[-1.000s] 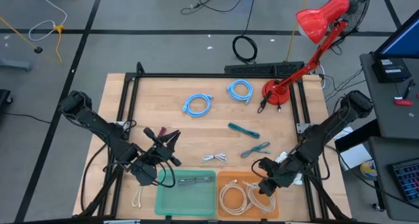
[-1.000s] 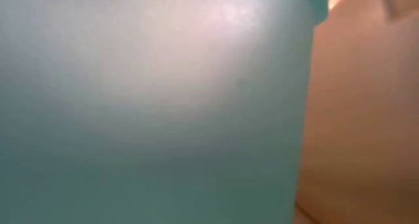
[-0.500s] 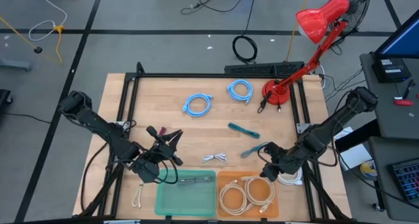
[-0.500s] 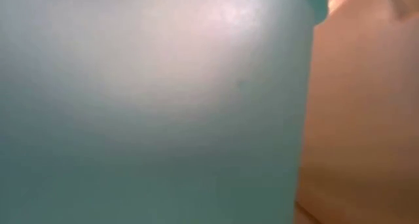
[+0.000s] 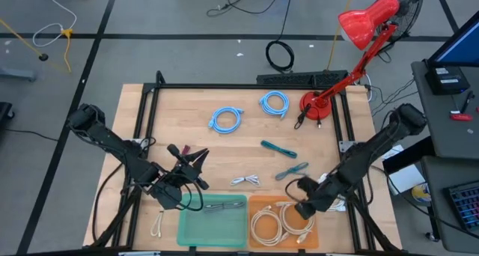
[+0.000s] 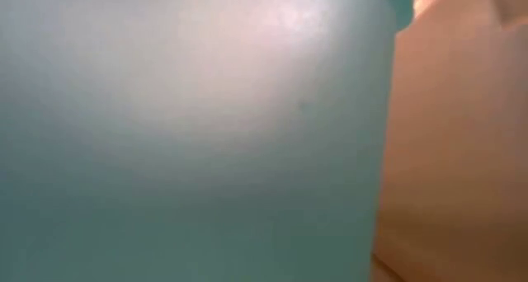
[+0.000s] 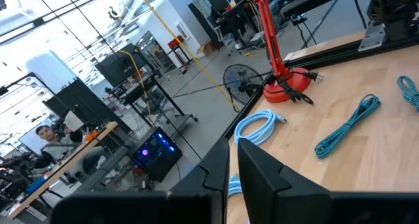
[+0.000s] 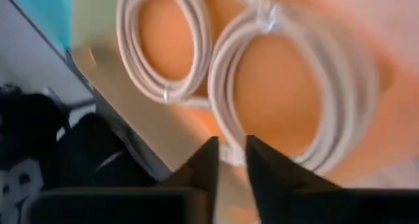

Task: Pick & Place USB Port
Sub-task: Put the light brown HDMI cable into the orange bin

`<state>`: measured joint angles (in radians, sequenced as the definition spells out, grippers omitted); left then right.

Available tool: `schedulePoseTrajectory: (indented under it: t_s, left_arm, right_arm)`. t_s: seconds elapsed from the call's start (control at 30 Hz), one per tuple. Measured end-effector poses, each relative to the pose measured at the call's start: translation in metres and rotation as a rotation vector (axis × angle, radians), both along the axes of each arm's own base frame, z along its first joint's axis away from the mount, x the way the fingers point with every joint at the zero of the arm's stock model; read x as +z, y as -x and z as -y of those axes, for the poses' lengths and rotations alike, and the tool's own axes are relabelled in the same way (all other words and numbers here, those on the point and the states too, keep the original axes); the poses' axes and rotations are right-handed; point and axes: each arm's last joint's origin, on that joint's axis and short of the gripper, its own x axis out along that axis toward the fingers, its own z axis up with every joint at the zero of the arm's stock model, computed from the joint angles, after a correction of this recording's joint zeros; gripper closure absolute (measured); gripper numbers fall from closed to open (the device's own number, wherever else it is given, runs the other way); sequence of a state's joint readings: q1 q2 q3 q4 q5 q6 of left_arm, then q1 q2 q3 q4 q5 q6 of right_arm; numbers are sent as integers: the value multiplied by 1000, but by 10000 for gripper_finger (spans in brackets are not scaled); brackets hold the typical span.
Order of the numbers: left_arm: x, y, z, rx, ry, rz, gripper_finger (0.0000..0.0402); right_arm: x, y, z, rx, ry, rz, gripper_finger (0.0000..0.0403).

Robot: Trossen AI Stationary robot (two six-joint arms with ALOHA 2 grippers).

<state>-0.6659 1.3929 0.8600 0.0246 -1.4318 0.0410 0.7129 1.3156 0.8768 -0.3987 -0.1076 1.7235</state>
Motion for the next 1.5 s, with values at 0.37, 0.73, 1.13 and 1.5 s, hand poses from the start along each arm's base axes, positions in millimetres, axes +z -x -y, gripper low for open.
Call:
schedulePoseTrajectory:
  t_s: [0.37, 0.73, 1.13, 1.5]
  left_arm:
    - [-2, 1, -2, 6, 12, 4, 366]
    - [-3, 1, -2, 8, 9, 0, 366]
    - [-3, 1, -2, 8, 12, 3, 366]
    - [-3, 1, -2, 8, 12, 3, 366]
  right_arm:
    - [2, -13, -13, 52, 237, -276, 402]
    - [5, -29, -24, 72, 374, -344, 403]
    - [-4, -28, -25, 81, 380, -433, 403]
    - [-4, -27, -24, 63, 397, -456, 403]
